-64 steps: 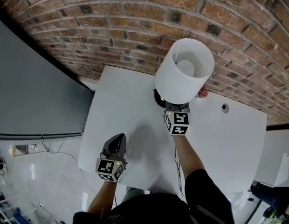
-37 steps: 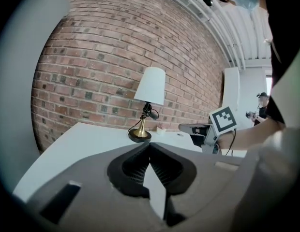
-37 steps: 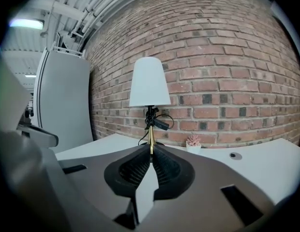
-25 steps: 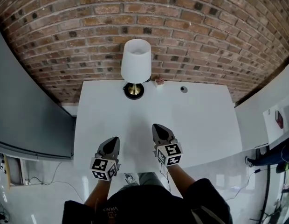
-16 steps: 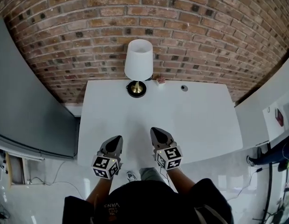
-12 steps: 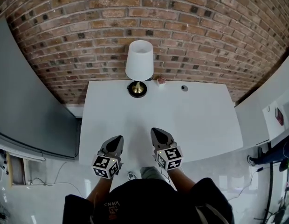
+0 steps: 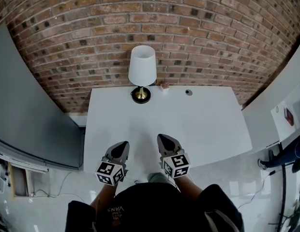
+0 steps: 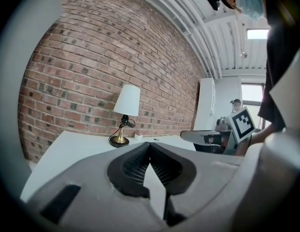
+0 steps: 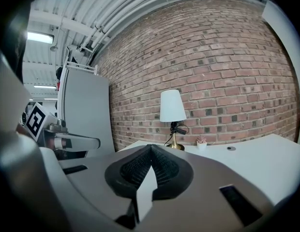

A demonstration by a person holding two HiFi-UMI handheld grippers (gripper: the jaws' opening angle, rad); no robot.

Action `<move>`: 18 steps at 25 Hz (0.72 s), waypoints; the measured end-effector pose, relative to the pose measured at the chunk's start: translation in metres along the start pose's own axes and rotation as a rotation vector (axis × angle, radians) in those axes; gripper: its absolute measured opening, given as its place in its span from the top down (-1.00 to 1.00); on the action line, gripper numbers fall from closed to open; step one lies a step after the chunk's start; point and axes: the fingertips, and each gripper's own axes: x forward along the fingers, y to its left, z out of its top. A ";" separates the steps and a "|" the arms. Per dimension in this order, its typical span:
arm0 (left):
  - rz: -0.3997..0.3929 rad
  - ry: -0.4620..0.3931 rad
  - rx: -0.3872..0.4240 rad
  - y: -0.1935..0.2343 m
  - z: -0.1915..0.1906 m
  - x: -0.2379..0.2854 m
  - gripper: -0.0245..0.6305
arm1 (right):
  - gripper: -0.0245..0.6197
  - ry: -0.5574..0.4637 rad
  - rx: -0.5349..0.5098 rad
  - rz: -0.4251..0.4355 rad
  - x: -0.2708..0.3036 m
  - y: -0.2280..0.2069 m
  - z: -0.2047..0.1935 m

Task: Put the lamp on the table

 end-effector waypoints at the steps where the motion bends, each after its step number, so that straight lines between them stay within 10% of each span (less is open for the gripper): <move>1: -0.004 -0.002 0.001 -0.001 0.002 0.000 0.93 | 0.92 0.003 0.002 -0.004 -0.001 0.000 0.000; 18: 0.015 -0.017 -0.037 0.007 0.004 0.002 0.93 | 0.93 0.004 0.014 -0.023 0.006 -0.002 0.000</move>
